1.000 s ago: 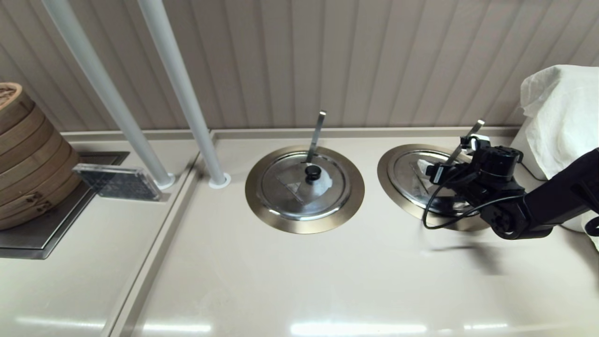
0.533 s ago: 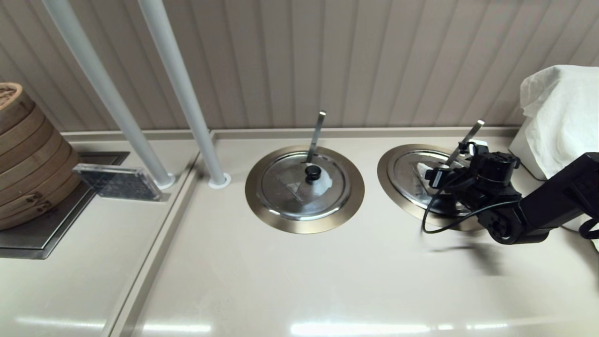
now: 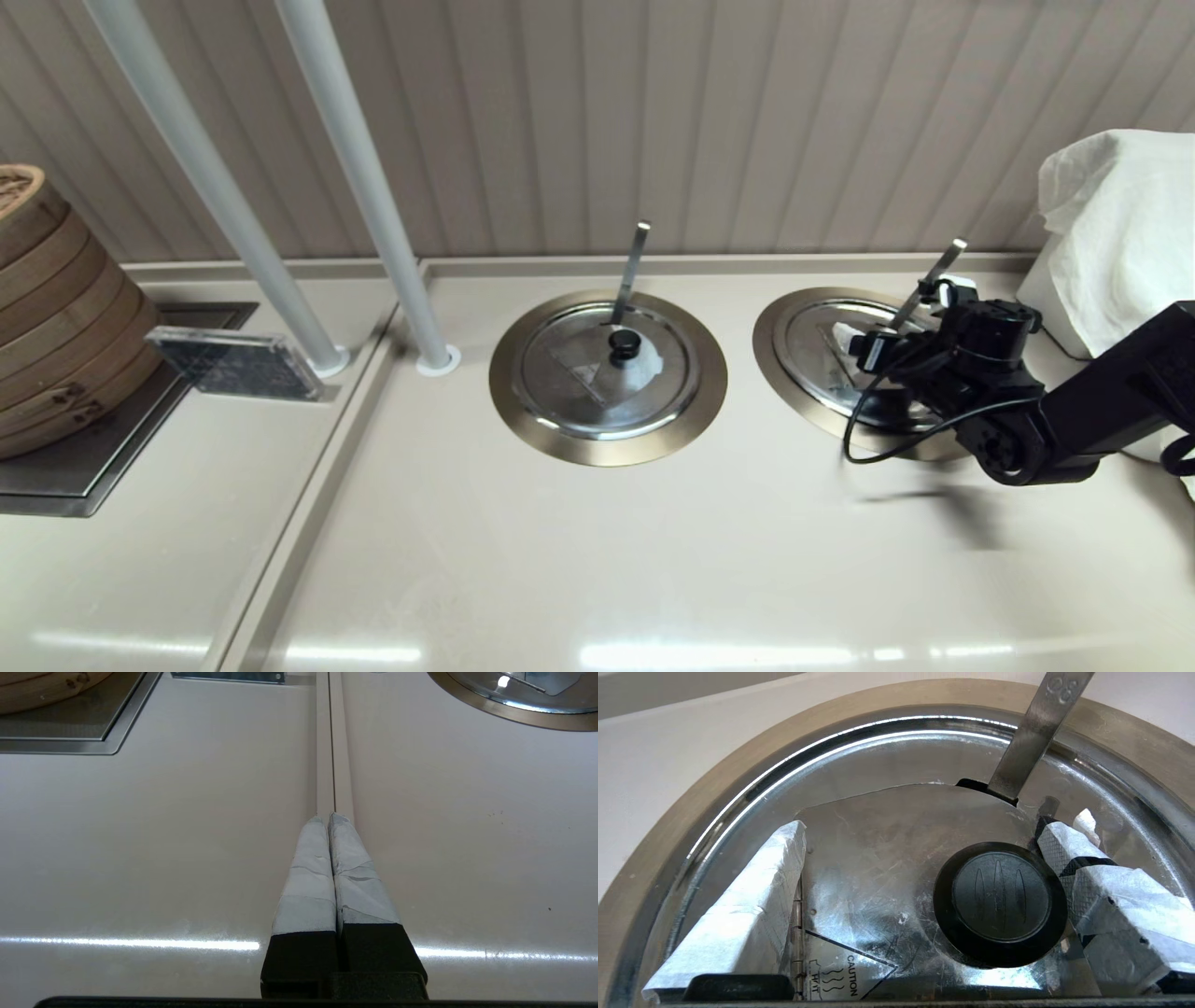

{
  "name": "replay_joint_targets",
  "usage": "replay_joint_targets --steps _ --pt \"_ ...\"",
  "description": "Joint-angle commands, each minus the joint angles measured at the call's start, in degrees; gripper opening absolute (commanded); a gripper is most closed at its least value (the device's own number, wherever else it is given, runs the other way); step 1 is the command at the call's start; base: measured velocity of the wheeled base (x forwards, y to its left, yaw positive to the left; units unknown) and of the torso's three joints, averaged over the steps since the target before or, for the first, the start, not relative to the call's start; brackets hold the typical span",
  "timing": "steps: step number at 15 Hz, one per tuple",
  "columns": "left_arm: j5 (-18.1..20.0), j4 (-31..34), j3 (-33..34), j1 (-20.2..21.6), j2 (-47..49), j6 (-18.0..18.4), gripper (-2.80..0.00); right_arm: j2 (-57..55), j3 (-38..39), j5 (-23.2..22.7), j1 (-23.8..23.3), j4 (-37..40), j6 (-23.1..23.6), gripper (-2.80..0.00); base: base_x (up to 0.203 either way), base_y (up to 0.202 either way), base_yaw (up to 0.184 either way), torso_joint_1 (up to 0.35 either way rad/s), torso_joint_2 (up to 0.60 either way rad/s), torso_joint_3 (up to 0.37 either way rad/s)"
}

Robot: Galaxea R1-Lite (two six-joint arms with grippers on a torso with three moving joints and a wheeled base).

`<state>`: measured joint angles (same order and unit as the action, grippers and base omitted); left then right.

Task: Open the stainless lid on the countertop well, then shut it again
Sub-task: Open the lid

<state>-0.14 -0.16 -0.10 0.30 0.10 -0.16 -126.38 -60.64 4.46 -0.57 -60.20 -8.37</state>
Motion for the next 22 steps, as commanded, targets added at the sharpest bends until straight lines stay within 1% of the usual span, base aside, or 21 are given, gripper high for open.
replay_joint_targets --steps 1,8,13,22 --pt "0.0 0.0 0.0 0.0 0.0 0.0 -2.80 1.6 0.1 0.0 0.2 -0.3 -0.1 0.00 0.000 0.000 0.000 0.000 0.00 0.000" --pt "0.0 0.0 0.0 0.0 0.0 0.0 -2.80 2.5 0.4 -0.4 0.3 1.1 -0.5 0.00 0.000 0.000 0.000 0.000 0.00 0.000" --pt "0.0 0.0 0.0 0.0 0.0 0.0 -2.80 3.2 0.4 -2.4 0.4 3.5 -3.3 0.00 0.000 0.000 0.000 0.000 0.00 0.000" --pt "0.0 0.0 0.0 0.0 0.0 0.0 -2.80 0.8 -0.3 -2.6 -0.2 3.7 -3.1 0.00 0.000 0.000 0.000 0.000 0.00 0.000"
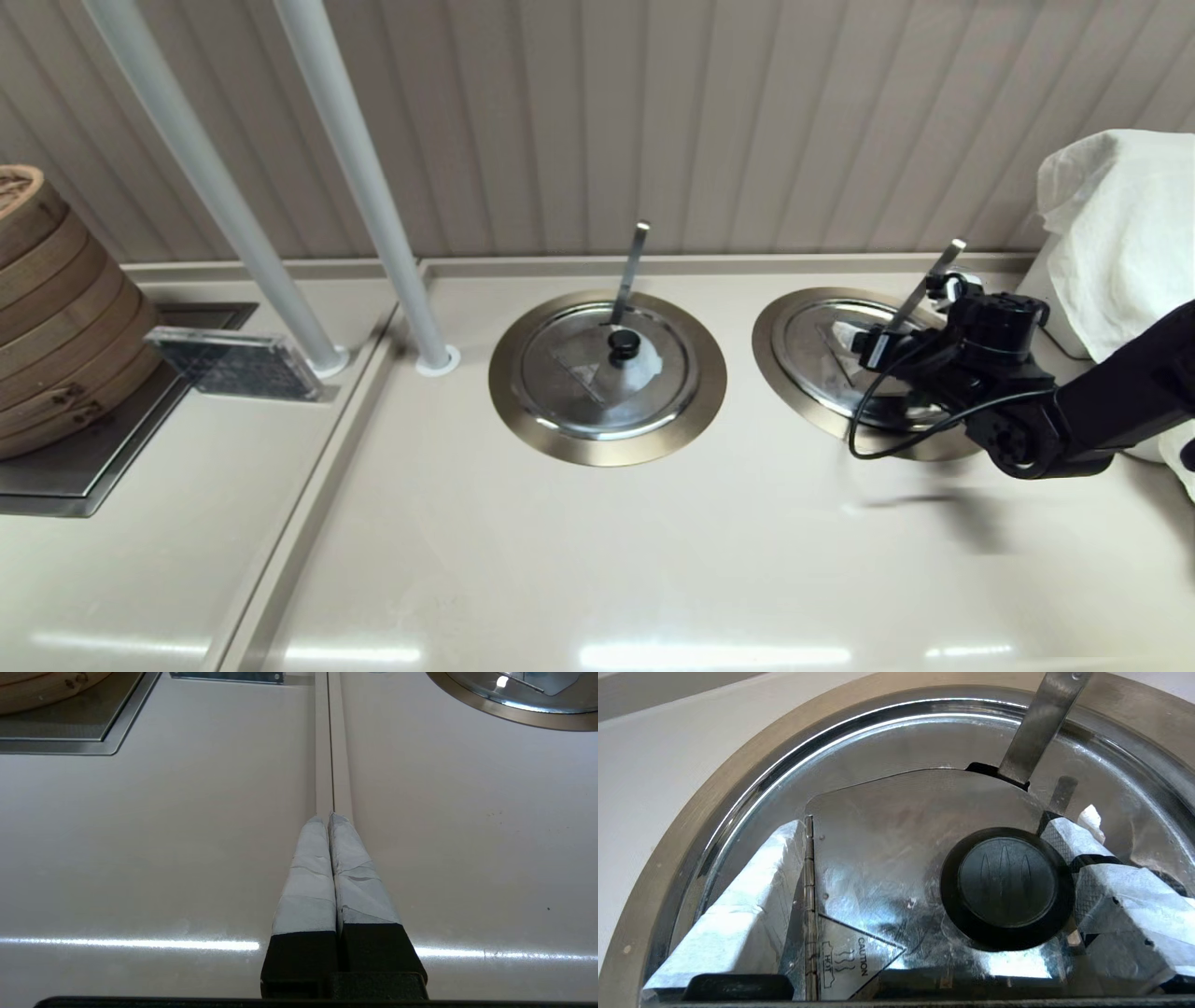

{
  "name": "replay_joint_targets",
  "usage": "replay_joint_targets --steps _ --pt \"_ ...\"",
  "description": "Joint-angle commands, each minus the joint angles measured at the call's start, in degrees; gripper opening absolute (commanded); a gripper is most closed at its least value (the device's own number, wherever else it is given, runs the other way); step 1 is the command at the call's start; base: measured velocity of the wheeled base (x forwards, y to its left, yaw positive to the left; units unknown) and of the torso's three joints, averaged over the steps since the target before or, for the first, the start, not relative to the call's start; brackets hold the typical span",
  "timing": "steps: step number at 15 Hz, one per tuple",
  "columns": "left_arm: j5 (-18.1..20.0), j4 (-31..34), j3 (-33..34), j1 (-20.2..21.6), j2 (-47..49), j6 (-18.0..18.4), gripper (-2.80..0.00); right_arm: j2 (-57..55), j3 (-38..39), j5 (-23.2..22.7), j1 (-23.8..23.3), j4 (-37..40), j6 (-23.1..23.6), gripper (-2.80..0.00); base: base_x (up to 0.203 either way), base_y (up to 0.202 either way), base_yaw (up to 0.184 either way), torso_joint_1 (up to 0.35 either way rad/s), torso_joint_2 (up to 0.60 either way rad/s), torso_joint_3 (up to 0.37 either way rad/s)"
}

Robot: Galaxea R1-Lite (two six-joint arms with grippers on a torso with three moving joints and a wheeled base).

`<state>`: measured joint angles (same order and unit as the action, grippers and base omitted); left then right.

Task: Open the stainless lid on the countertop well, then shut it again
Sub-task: Open the lid

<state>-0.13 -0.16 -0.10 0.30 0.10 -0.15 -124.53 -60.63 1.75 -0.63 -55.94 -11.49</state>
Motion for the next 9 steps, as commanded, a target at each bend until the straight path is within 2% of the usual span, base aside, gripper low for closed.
replay_joint_targets --steps 1,9 --pt "0.0 0.0 0.0 0.0 0.0 0.0 -2.80 -1.4 -0.3 0.1 -0.2 -0.7 0.1 0.00 0.000 0.000 0.000 0.000 0.00 0.000" --pt "0.0 0.0 0.0 0.0 0.0 0.0 -2.80 0.8 0.1 0.1 0.1 -0.7 -0.2 0.00 0.000 0.000 0.000 0.000 0.00 0.000"
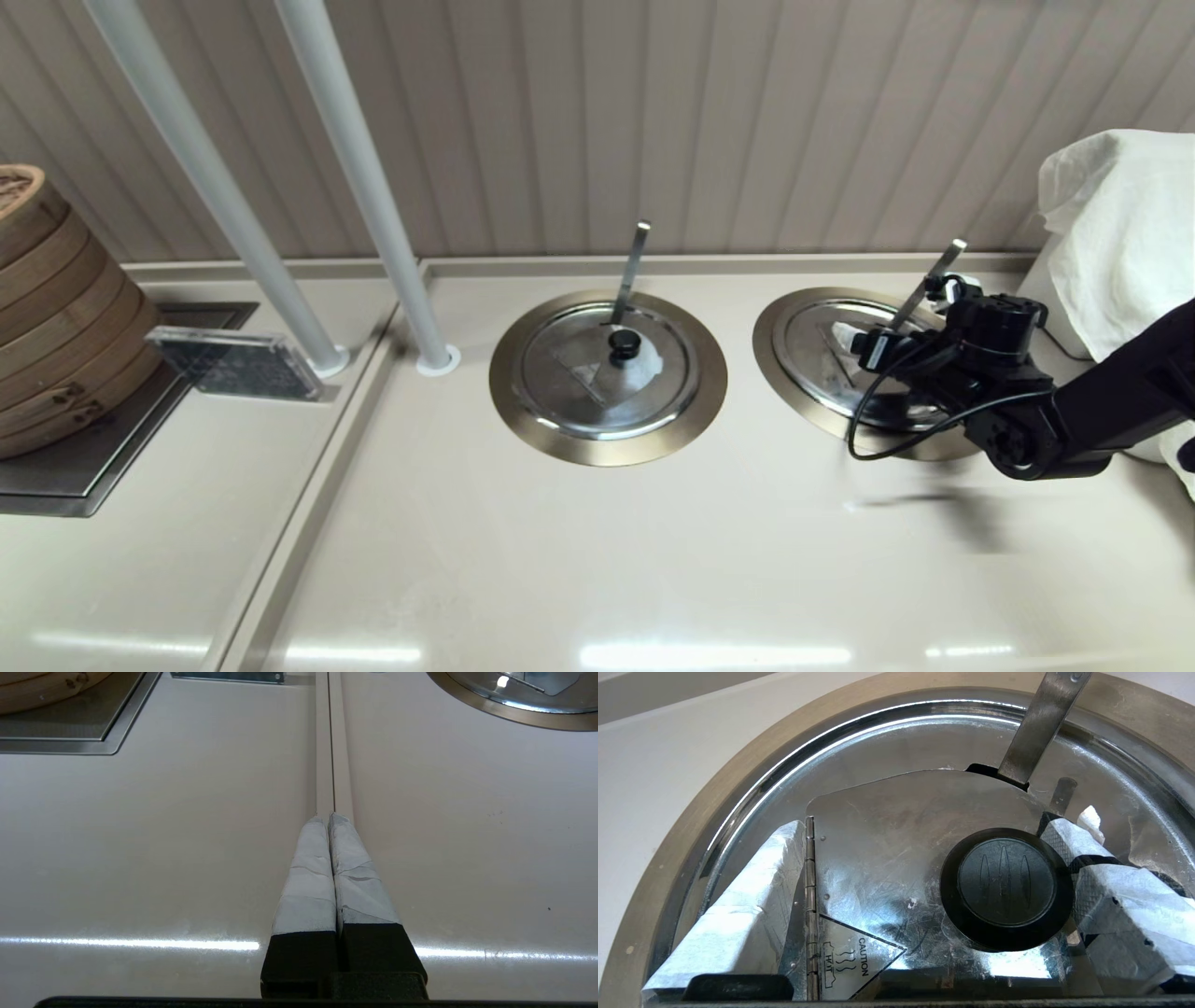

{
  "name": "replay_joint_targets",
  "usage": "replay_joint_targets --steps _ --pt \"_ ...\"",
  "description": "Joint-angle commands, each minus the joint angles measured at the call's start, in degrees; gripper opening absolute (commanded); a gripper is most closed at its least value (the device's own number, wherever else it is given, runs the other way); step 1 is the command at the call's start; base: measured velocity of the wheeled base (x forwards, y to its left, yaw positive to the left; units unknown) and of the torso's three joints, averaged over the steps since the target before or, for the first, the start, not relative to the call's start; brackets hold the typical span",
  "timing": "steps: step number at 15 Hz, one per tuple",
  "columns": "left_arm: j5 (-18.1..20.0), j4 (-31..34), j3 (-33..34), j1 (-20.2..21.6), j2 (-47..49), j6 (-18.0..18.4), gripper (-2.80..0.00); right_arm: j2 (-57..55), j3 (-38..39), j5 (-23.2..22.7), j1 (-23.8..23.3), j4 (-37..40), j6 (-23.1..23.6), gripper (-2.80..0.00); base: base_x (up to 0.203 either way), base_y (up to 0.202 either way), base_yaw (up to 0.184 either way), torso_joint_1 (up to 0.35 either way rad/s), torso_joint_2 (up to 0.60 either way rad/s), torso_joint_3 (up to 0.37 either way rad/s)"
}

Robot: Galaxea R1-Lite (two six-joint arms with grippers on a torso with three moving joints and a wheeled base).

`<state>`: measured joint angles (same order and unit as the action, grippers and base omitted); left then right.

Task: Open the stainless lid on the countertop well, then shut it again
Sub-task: Open the lid

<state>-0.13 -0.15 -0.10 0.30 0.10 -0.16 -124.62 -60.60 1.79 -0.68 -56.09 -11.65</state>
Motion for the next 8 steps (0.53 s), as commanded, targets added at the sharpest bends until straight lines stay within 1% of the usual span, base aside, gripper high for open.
replay_joint_targets --steps 1,8 --pt "0.0 0.0 0.0 0.0 0.0 0.0 -2.80 1.3 0.1 0.1 0.2 -0.5 -0.1 0.00 0.000 0.000 0.000 0.000 0.00 0.000" --pt "0.0 0.0 0.0 0.0 0.0 0.0 -2.80 2.6 0.5 0.0 0.7 -0.4 -0.2 0.00 0.000 0.000 0.000 0.000 0.00 0.000"
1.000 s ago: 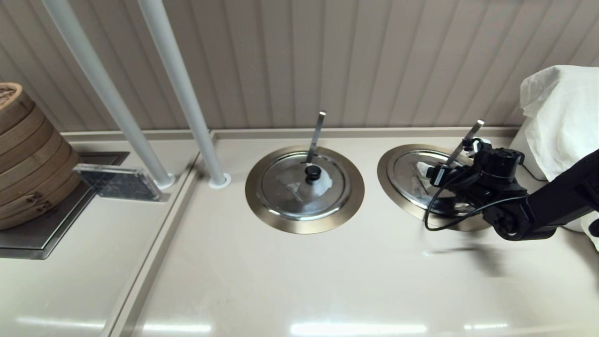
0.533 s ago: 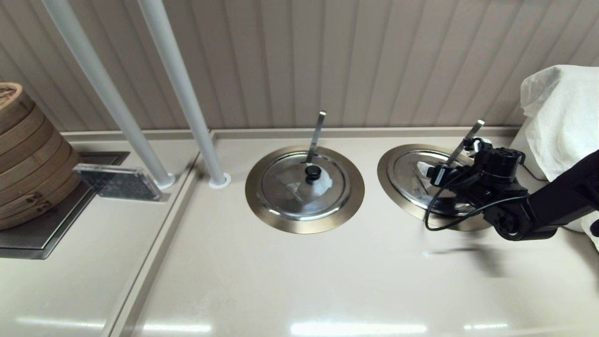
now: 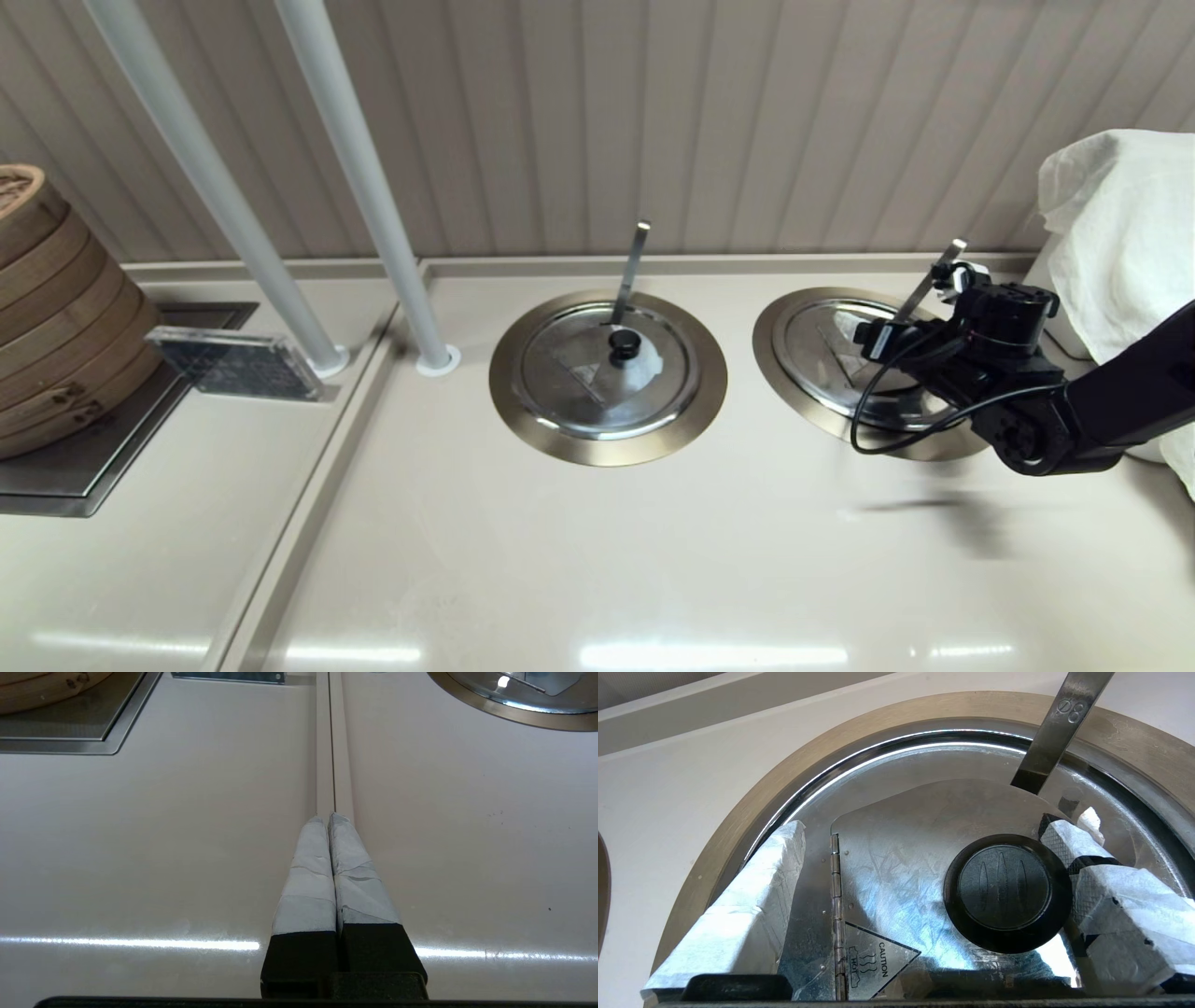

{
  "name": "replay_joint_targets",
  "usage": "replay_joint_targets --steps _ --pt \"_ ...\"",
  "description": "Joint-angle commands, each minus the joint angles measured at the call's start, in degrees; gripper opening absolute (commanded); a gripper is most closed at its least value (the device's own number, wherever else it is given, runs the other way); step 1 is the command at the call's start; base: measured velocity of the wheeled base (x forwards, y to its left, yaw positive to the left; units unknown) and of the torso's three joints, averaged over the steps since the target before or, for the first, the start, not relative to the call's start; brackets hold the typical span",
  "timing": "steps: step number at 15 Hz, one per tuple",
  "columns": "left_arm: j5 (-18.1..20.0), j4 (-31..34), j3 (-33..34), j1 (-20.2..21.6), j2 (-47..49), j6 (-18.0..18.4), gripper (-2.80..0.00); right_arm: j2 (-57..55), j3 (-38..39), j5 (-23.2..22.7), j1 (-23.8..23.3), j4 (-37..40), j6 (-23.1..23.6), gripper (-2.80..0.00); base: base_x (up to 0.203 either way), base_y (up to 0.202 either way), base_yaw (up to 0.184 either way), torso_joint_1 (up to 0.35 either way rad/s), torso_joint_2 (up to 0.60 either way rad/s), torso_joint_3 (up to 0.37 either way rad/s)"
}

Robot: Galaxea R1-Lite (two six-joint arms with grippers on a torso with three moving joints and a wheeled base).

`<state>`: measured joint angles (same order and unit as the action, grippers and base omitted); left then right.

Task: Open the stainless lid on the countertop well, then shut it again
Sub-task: Open the lid

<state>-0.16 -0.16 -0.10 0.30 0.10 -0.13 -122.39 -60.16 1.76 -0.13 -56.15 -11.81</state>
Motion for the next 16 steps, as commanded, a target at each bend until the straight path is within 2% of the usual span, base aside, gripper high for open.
replay_joint_targets --steps 1,16 --pt "0.0 0.0 0.0 0.0 0.0 0.0 -2.80 0.5 0.1 0.0 0.3 -0.4 -0.1 0.00 0.000 0.000 0.000 0.000 0.00 0.000" --pt "0.0 0.0 0.0 0.0 0.0 0.0 -2.80 3.7 2.1 0.6 3.3 -0.3 0.3 0.00 0.000 0.000 0.000 0.000 0.00 0.000"
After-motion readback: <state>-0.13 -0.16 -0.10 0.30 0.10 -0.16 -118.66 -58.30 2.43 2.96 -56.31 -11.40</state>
